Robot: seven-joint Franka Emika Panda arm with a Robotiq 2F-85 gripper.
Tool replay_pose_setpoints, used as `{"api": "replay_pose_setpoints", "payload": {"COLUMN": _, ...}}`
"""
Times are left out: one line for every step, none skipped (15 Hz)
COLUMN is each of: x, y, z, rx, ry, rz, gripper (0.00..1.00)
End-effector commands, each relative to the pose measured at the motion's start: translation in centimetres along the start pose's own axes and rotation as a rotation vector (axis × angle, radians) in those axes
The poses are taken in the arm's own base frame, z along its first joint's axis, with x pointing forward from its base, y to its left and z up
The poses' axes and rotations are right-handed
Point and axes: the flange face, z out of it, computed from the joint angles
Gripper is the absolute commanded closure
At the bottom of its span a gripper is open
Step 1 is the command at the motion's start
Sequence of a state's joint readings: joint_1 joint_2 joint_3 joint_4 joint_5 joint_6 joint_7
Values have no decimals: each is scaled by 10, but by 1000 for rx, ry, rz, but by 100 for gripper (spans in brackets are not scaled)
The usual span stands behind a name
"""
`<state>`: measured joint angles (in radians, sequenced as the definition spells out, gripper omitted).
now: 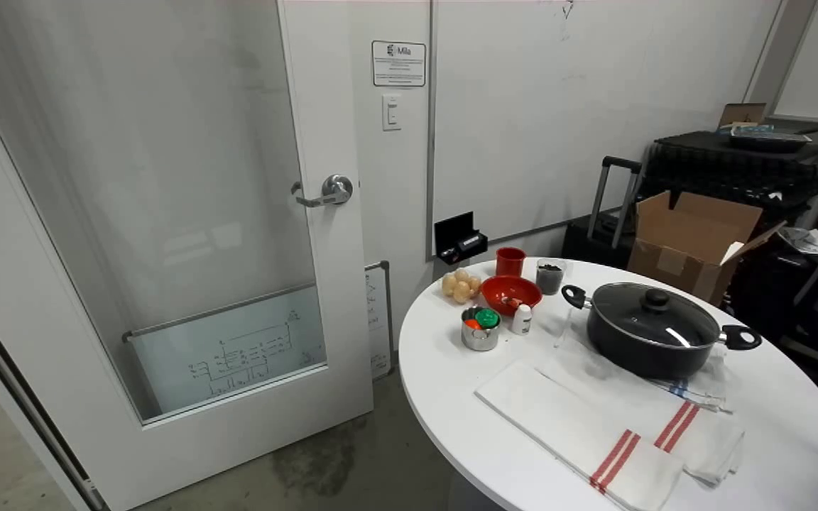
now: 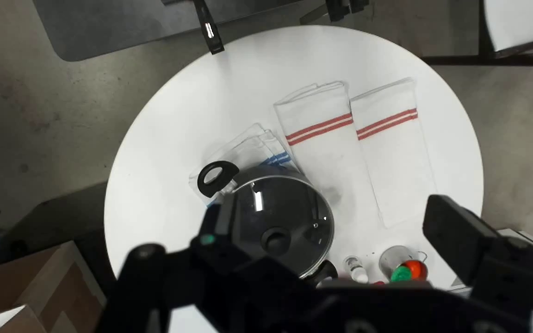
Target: Remove the glass lid from the pot.
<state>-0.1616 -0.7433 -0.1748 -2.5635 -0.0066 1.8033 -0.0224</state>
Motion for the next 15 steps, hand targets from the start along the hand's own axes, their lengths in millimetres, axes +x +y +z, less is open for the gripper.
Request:
{"api": "replay_pose_setpoints", "payload": {"x": 41, "y": 8, "z": 27, "rx": -39, "ry": -77, "rz": -10, "gripper": 0}}
{"api": "replay_pose_setpoints", "payload": {"x": 54, "y": 8, "z": 37, "rx": -51, "ry": -95, "rz": -14, "gripper": 0}}
{"api": "replay_pose_setpoints", "payload": {"x": 65, "y": 8, "z": 48, "rx": -62, "ry": -110, "rz": -19, "gripper": 0}}
{"api": "replay_pose_setpoints", "payload": {"x": 78, "y": 8, "z": 58, "rx": -77, "ry": -123, "rz": -21, "gripper": 0}}
{"api": "replay_pose_setpoints", "payload": {"x": 90, "y": 7, "z": 69, "rx": -81, "ry": -136, "rz": -30, "gripper": 0}}
{"api": "replay_pose_setpoints", "payload": {"x": 103, "y": 7, "z": 79, "rx": -96, "ry": -139, "rz": -31, "gripper": 0}}
{"api": "replay_pose_setpoints", "payload": {"x": 116, "y": 6, "z": 91, "rx": -110, "ry": -147, "rz": -38, "gripper": 0}}
{"api": "replay_pose_setpoints", "payload": {"x": 129, "y": 5, "z": 103, "rx": -124, "ry": -151, "rz": -45, "gripper": 0}}
{"api": "replay_pose_setpoints", "payload": {"x": 142, "y": 4, "z": 114, "rx": -148, "ry": -146, "rz": -42, "gripper": 0}}
{"api": "replay_pose_setpoints", "payload": {"x": 155, "y": 2, "z": 127, "rx": -162, "ry": -151, "rz": -53, "gripper": 0}}
{"api": "replay_pose_setpoints", "payload": {"x": 167, "y": 0, "z": 140, "rx": -182, "ry": -149, "rz": -62, "gripper": 0}}
{"api": "replay_pose_setpoints", "payload": {"x": 179, "y": -2, "z": 153, "rx": -198, "ry": -150, "rz": -72, "gripper": 0}}
{"api": "replay_pose_setpoints", "payload": {"x": 191, "y": -3, "z": 167, "rx": -212, "ry": -153, "rz": -86, "gripper": 0}}
{"api": "replay_pose_setpoints", "payload": {"x": 204, "y": -5, "z": 181, "rx": -225, "ry": -158, "rz": -95, "gripper": 0}}
{"api": "replay_pose_setpoints", "payload": {"x": 214, "y": -6, "z": 194, "rx": -230, "ry": -163, "rz": -112, "gripper": 0}}
